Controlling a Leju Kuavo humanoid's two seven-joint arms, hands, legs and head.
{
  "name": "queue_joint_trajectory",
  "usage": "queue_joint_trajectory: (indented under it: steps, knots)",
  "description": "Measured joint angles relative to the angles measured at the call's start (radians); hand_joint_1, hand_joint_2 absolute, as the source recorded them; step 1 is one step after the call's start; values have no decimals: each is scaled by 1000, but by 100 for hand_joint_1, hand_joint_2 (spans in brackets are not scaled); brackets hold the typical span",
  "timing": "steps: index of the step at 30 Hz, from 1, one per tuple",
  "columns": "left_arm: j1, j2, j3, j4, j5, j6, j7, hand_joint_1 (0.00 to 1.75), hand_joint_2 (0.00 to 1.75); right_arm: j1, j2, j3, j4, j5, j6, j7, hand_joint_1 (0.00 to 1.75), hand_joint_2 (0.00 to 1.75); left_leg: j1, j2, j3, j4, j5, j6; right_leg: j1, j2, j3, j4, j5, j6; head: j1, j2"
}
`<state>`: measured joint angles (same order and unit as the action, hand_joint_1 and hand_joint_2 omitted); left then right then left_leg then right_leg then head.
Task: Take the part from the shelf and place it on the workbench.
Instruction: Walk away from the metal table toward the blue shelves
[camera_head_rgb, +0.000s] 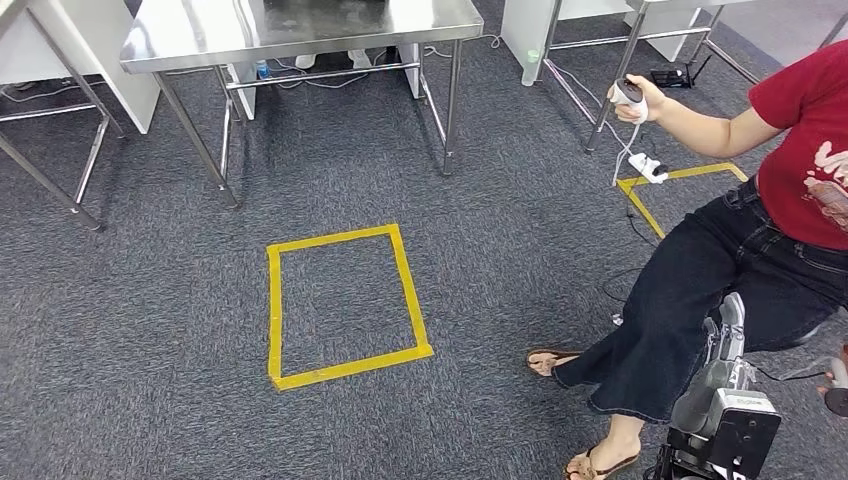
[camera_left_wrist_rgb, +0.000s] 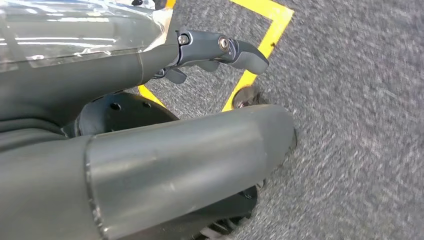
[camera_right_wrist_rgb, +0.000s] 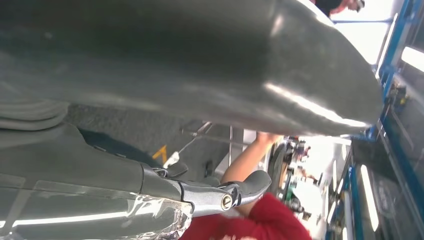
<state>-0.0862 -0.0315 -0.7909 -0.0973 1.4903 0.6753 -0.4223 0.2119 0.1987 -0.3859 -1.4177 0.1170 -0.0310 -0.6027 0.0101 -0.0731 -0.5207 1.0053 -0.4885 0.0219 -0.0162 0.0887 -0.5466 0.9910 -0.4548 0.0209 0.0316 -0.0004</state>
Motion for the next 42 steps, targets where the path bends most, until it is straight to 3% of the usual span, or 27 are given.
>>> queue_joint_trajectory:
  steps: [2,4,5,7,9,10,11,13,15,17,19,20,22,23,24,25,27,28,30,31,33,35,37,39,40,41,42]
  knots:
    - [-1,1,0,0,3,1,0,0,0,-1,2,-4,0,1,1,0,0,0,-3,12,-1,-11,1,6,-1,19,-14,-1,8,14,0,0]
    - [-3,1,0,-1,5,1,1,0,0,-2,4,-9,0,3,2,0,0,0,-2,36,-2,-22,11,17,-1,1,-36,23,-1,21,1,0]
    - [-3,1,0,-2,5,1,1,0,0,-5,4,-11,0,4,2,0,0,0,0,50,-3,-27,16,23,2,-20,-56,59,-19,20,4,0]
    - [-1,0,0,-4,5,1,1,0,0,-12,5,-12,0,3,2,0,0,0,-1,78,-8,-29,20,28,3,-62,-115,185,-77,14,9,0]
    - [2,-1,0,-4,5,1,2,0,0,-14,5,-13,0,3,2,0,0,0,-2,108,-12,-28,21,29,0,-75,-155,282,-109,19,9,0]
    - [2,-1,0,-5,5,1,2,0,0,-13,6,-14,0,3,2,0,0,0,-2,121,-13,-27,22,28,-3,-79,-147,278,-104,28,9,0]
    - [2,-1,0,-5,5,0,2,0,0,-13,6,-15,0,3,2,0,0,0,-1,133,-13,-26,22,26,-6,-87,-118,233,-86,38,9,0]
    - [1,-2,0,-6,4,0,2,0,0,-16,6,-16,0,3,2,0,0,0,-4,154,-13,-21,19,19,-9,-132,-34,90,-43,54,9,0]
    - [0,-3,0,-6,2,0,2,0,0,-18,9,-19,-1,3,2,0,0,0,-11,171,-12,-15,15,7,-7,-161,9,9,-25,47,7,0]
    - [-2,-2,-4,-6,-2,0,4,0,0,-16,16,-29,-3,4,2,-1,0,0,-11,188,-11,-14,14,-4,-3,-146,3,3,-22,29,3,0]
    - [-4,-1,-11,-7,-4,-1,7,0,0,-11,25,-41,-10,5,3,-2,0,0,-4,164,-15,1,-2,-17,-10,-125,1,2,-16,14,2,0]
    - [-4,-1,-14,-7,-5,-2,8,0,0,-11,29,-47,-15,4,5,-2,0,0,-1,138,-28,33,-27,-22,-13,-115,1,1,-12,6,1,0]
    - [-2,0,-19,-7,-10,-6,15,0,0,-11,38,-56,-24,2,13,-2,0,0,1,87,-79,153,-100,-27,-13,-93,-3,1,-5,-6,0,0]
    - [0,0,-22,-7,-12,-8,20,0,0,-11,43,-61,-26,3,20,-2,0,0,1,78,-109,220,-130,-27,-10,-82,-6,2,-3,-10,0,0]
    - [0,0,-26,-7,-15,-10,26,0,0,-10,47,-68,-28,4,29,-2,0,0,1,75,-128,264,-141,-26,-8,-69,-8,2,-2,-11,0,0]
    - [1,1,-29,-7,-15,-12,29,0,0,-10,51,-76,-28,5,36,-2,0,0,1,73,-132,272,-132,-24,-7,-56,-9,3,-1,-13,0,0]
    - [0,1,-33,-7,-14,-14,33,0,0,-10,57,-89,-30,8,46,-1,0,0,2,59,-87,180,-68,-17,-6,-30,-8,5,1,-13,0,0]
    - [0,3,-34,-7,-14,-15,33,0,0,-10,60,-93,-31,8,48,-1,0,0,2,36,-54,111,-36,-12,-5,-18,-9,6,1,-11,0,0]
    - [0,5,-36,-7,-13,-16,34,0,0,-13,64,-98,-35,8,51,-1,0,0,2,1,-11,16,-7,-5,-1,4,-15,10,5,-3,0,0]
    - [0,6,-37,-7,-13,-17,34,0,0,-13,65,-100,-36,8,52,-1,0,0,0,-4,-6,2,-8,-3,-2,14,-21,10,8,3,0,0]
    - [-2,7,-41,-7,-13,-18,35,0,0,-9,68,-107,-41,8,52,-1,0,0,-2,18,-6,-6,-1,5,-3,24,-37,11,14,16,-1,0]
    - [-4,7,-42,-8,-16,-20,38,0,0,-8,72,-119,-50,6,55,-1,0,0,0,42,-7,-15,9,17,-1,-15,-63,48,-6,19,2,0]
    - [-4,7,-45,-8,-19,-21,44,0,0,-11,78,-133,-61,3,60,1,0,0,0,69,-9,-18,12,23,1,-64,-113,155,-58,14,6,0]
    - [-4,8,-50,-8,-22,-21,50,0,0,-12,85,-152,-67,7,64,4,0,0,0,98,-12,-18,13,23,-2,-75,-166,274,-102,16,7,0]
    - [-4,8,-54,-8,-24,-21,53,0,0,-12,87,-164,-68,19,56,5,0,0,0,112,-13,-18,12,23,-4,-78,-172,296,-106,23,7,0]
    - [-5,8,-57,-8,-24,-21,55,0,0,-13,88,-176,-68,44,38,5,0,0,1,125,-13,-18,12,22,-8,-82,-154,272,-94,33,7,0]
    - [-6,8,-61,-8,-25,-21,56,0,0,-18,89,-190,-64,81,8,2,0,0,1,137,-12,-17,11,20,-11,-95,-116,209,-71,44,7,0]
